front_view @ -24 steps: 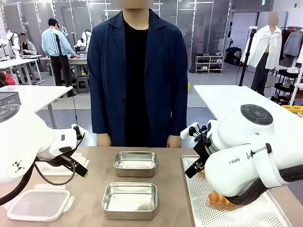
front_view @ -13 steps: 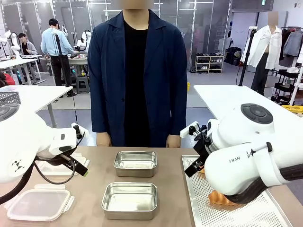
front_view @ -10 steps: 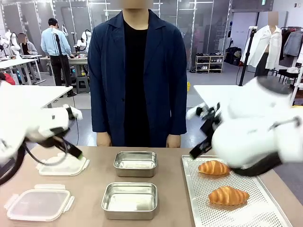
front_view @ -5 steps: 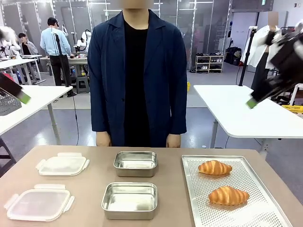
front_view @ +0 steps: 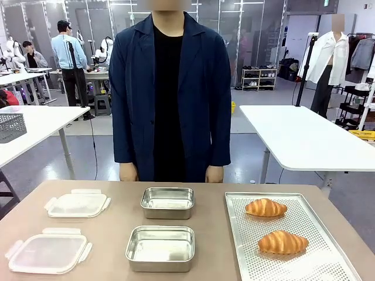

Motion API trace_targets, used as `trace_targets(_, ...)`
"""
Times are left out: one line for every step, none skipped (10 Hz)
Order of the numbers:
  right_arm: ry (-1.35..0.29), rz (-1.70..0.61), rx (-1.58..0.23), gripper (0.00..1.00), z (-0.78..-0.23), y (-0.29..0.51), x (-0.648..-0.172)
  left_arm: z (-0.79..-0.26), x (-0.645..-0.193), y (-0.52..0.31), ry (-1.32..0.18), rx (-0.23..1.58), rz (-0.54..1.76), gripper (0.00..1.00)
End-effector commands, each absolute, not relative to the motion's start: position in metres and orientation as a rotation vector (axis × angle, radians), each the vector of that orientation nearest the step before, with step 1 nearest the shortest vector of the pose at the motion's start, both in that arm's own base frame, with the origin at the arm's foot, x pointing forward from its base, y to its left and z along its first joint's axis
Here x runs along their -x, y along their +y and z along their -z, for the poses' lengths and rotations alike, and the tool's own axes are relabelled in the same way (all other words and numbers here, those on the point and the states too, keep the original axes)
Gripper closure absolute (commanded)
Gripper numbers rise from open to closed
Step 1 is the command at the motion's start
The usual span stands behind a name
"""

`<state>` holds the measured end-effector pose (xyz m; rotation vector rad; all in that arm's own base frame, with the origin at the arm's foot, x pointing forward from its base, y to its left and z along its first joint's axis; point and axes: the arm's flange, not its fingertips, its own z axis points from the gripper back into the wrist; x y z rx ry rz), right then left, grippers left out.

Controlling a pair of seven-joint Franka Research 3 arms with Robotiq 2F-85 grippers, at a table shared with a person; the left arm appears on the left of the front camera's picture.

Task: Place the bread into the airtight container.
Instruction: Pick up a Butter Roll and place it into an empty Airtight Container.

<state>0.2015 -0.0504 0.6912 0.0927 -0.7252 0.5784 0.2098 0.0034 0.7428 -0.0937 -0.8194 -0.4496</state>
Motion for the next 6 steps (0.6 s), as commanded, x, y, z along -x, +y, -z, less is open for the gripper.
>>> trace_targets(-0.778,-0.576,-0.16,0.0,-0.676,-0.058,-0.204,-0.735,-0.203,0.011,-0.836,0.138,0.43,0.0)
trace_targets(-0.725,-0.578,-0.093,0.0,-0.691,-0.05,-0.201,-0.743,-0.21,0.003,-0.819,0.094,0.45,0.0)
trace_targets(-0.725,-0.578,-0.093,0.0,-0.691,-0.05,-0.201,-0.743,-0.21,0.003,-0.819,0.094,0.45,0.0)
trace_targets(-0.725,-0.578,-0.093,0.0,-0.691,-0.05,-0.201,-0.743,-0.21,0.003,-0.819,0.094,0.45,0.0)
trace_targets(-0.725,-0.578,-0.093,0.0,-0.691,-0.05,-0.201,-0.743,-0.21,0.003,-0.819,0.094,0.45,0.0)
trace_targets(-0.725,-0.578,-0.093,0.0,-0.691,-0.05,-0.201,-0.743,-0.21,0.003,-0.819,0.094,0.45,0.0)
